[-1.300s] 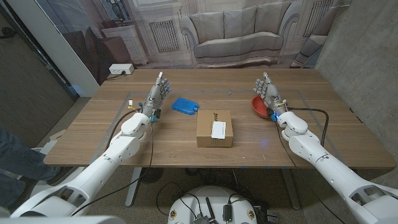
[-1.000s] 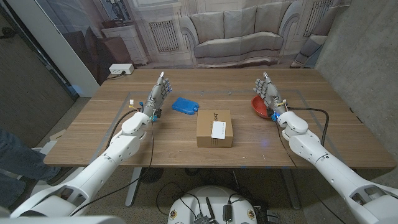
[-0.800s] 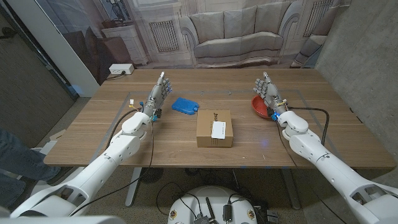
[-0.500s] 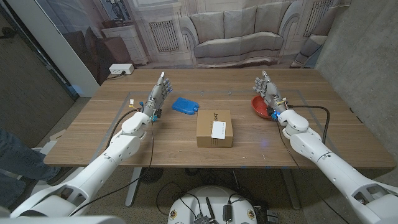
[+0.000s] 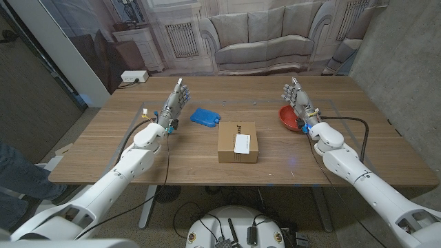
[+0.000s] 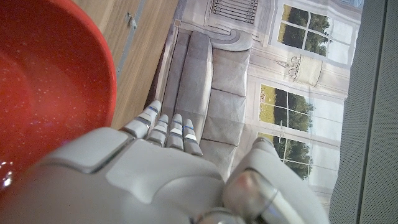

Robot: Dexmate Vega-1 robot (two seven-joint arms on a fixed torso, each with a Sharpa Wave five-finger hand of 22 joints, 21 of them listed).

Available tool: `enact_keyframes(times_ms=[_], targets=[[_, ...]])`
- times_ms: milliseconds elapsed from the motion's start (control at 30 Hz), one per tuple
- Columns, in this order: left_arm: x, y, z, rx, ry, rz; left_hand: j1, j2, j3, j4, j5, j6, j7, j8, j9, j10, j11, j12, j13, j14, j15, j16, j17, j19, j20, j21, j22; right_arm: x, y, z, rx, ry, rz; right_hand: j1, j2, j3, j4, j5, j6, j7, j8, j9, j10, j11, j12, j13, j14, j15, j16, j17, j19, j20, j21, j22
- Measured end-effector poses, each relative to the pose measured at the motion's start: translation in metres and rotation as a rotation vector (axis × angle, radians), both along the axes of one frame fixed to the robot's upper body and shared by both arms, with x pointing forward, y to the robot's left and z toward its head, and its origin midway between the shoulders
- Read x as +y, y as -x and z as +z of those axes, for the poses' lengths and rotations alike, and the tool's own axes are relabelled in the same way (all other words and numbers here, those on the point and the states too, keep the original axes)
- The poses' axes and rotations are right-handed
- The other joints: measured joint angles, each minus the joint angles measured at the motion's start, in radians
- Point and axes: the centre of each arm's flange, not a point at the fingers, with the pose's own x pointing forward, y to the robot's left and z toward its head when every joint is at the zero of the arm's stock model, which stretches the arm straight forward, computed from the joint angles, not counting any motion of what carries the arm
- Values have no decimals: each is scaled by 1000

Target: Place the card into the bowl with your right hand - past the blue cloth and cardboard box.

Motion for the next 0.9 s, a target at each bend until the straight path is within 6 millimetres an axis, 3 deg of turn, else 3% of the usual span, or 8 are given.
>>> enact_keyframes(times_ms=[900], targets=[[-3, 4, 11, -32, -55, 5, 7, 7, 0, 0, 0, 4, 4, 8, 0, 2, -2, 4, 0, 0, 0, 0, 0, 0, 7, 7, 0, -4, 41, -9, -65, 8, -21, 8, 8, 1, -7, 0, 6, -5, 0, 0, 9, -9, 0, 0, 11, -4, 0, 0, 11, 0, 0, 0]])
